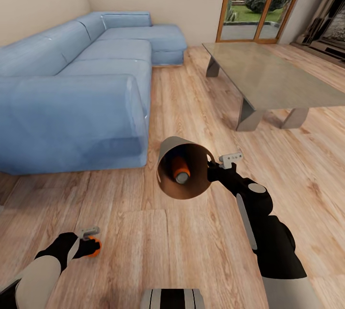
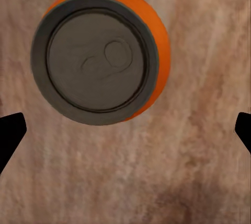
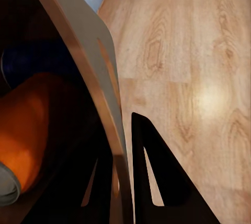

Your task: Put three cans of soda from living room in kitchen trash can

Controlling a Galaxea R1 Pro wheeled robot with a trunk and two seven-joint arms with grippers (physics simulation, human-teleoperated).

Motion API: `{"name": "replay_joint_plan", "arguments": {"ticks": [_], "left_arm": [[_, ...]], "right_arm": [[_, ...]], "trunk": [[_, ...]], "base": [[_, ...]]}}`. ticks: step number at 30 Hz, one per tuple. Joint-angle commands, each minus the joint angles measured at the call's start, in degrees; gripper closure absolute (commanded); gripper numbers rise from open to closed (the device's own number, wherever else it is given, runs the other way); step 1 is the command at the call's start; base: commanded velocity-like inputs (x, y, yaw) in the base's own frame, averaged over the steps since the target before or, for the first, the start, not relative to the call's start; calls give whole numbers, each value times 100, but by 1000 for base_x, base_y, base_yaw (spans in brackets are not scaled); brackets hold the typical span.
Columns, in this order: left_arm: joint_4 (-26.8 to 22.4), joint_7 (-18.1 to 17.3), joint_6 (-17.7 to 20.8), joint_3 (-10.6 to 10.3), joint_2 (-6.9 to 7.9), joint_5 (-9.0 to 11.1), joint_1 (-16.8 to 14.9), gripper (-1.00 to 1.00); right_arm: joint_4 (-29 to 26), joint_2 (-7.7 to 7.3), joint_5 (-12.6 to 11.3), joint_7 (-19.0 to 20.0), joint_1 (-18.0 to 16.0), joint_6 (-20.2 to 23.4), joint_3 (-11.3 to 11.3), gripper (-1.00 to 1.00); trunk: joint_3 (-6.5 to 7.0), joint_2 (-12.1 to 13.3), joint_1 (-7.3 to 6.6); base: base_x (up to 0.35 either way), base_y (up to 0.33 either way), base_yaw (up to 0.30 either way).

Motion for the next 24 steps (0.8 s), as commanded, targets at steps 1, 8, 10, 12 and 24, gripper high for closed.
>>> {"name": "replay_joint_plan", "arguments": {"ticks": [1, 8, 10, 12, 24], "left_arm": [[-3, -5, -4, 2, 0, 2, 0, -100], [-14, 2, -23, 4, 0, 17, 0, -100], [-17, 13, -26, 6, 0, 17, 0, -100], [-17, 16, -26, 5, 0, 17, 0, -100], [-14, 39, -28, 8, 0, 18, 0, -100]], "right_arm": [[-6, 1, -73, 29, -2, 6, 1, 100], [-6, 1, -73, 29, 3, 6, 7, 100], [-6, 3, -73, 29, 3, 6, 10, 100], [-6, 4, -73, 29, 2, 6, 14, 100], [2, 10, -71, 29, 6, 6, 44, 100]], "trunk": [[1, 0, -1], [1, 0, -1], [1, 0, -1], [1, 0, -1], [1, 0, -1]], "base": [[79, 0, 0], [204, 14, 0], [62, 7, 0], [35, 4, 0], [3, 0, 0]]}}
